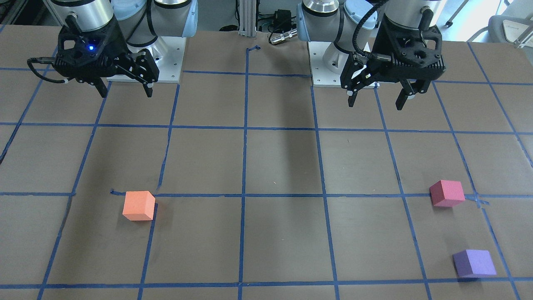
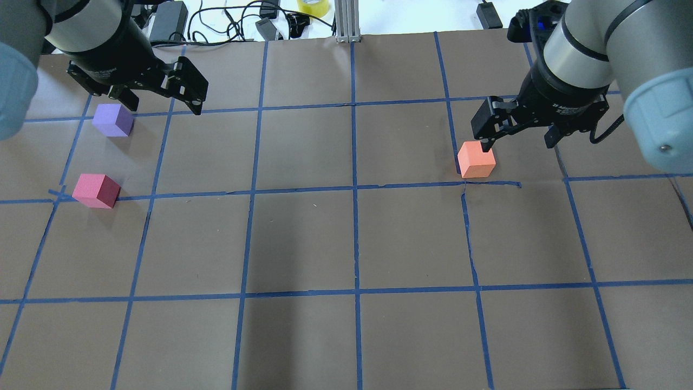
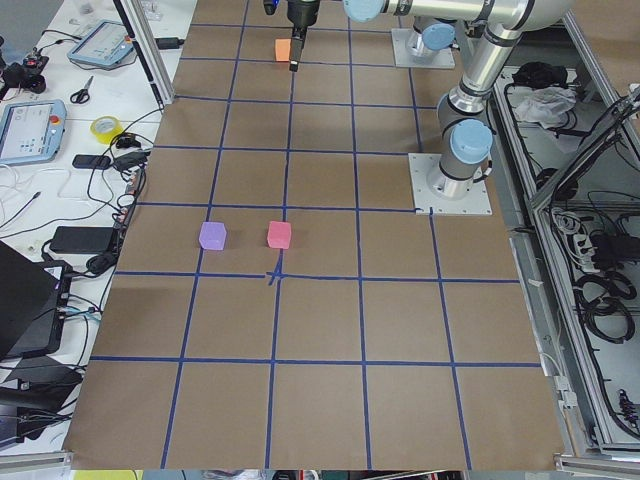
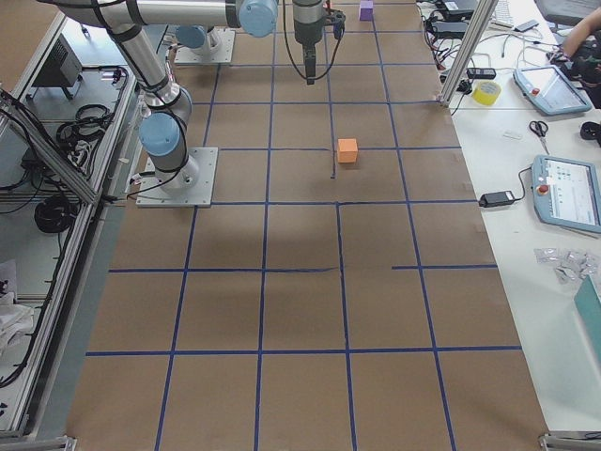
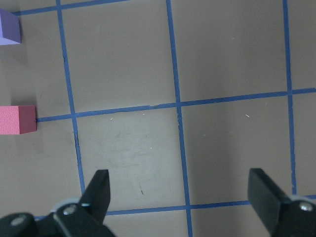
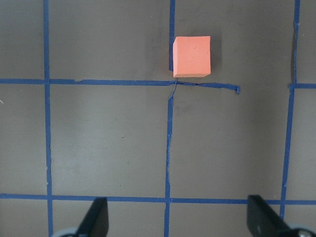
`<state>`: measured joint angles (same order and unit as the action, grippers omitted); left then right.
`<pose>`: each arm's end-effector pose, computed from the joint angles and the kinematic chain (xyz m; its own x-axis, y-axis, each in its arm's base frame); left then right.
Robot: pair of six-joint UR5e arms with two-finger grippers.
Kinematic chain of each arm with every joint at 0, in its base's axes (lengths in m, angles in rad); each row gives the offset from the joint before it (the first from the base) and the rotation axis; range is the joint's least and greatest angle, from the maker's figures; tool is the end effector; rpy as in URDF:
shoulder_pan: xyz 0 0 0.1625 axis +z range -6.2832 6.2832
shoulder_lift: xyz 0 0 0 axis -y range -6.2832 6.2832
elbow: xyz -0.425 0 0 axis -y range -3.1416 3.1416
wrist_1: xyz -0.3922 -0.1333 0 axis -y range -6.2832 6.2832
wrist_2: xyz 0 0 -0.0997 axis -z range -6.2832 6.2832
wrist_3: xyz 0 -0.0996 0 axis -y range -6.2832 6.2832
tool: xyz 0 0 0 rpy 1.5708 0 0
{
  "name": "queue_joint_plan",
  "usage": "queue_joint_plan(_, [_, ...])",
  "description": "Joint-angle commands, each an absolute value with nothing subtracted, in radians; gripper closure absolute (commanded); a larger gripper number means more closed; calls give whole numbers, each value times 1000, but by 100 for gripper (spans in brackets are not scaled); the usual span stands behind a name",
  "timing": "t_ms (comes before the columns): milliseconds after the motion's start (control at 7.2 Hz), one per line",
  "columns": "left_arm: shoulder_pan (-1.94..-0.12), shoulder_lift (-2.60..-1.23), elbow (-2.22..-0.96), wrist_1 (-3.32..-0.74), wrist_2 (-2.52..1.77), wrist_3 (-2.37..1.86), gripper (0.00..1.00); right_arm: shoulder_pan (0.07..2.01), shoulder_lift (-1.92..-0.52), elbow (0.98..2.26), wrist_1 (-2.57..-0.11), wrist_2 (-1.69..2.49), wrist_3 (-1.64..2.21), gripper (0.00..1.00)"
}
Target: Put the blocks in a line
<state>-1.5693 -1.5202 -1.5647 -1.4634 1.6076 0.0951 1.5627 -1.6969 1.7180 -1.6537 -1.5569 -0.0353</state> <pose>-0.1289 -0.4849 0.5273 -0.9949 0.0862 -0.0516 0.0934 0.9828 -0.1592 0.1311 -0.4454 0.4826 -0.9995 -0.0280 -0.0117 -0.0272 0.9977 -0.0622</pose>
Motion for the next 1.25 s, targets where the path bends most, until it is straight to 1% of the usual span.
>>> queue_joint_plan(0, [-1569, -1520, -1565, -1463, 1608, 95, 0, 1563, -1695, 1718, -1654, -1557, -35, 0])
queue_joint_plan(1111, [-1571, -1516, -1578, -1462, 1608, 95, 0, 1562, -1695, 1718, -1654, -1559, -34, 0])
